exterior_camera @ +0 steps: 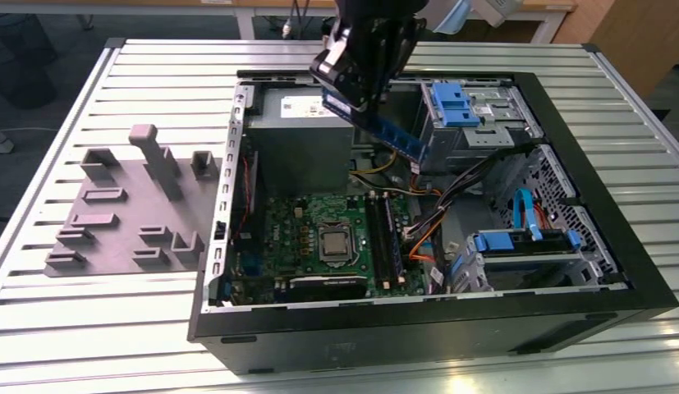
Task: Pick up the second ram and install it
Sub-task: 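Insert the second ram into the second slot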
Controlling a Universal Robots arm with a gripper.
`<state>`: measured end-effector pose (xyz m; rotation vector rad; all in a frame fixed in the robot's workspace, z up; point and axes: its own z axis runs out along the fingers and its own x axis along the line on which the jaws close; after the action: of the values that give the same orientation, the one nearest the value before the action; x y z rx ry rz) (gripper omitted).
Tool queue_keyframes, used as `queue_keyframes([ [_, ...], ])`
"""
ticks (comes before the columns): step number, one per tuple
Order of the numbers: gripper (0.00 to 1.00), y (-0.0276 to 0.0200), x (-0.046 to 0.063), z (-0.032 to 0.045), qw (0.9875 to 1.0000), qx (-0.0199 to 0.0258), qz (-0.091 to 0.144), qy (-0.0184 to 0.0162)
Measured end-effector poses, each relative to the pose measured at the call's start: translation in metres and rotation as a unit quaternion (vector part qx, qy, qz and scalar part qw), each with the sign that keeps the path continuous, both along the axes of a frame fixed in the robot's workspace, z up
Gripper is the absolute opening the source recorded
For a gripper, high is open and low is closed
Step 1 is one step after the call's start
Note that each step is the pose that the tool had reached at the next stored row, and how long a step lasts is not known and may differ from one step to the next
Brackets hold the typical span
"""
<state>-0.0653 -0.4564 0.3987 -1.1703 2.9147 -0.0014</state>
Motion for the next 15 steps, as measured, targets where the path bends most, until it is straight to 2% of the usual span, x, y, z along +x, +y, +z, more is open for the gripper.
queue_keyframes([
  [4,0.14,0.0000,0.0000,-0.0005,0.9995,0.0000,-0.033,0.0000],
  [7,0.14,0.0000,0.0000,-0.0009,0.9984,0.0000,-0.057,0.0000],
  [11,0.14,0.0000,0.0000,-0.0014,0.9962,-0.0001,-0.088,0.0000],
  [15,0.14,0.0000,0.0000,-0.0019,0.9932,0.0000,-0.117,0.0000],
])
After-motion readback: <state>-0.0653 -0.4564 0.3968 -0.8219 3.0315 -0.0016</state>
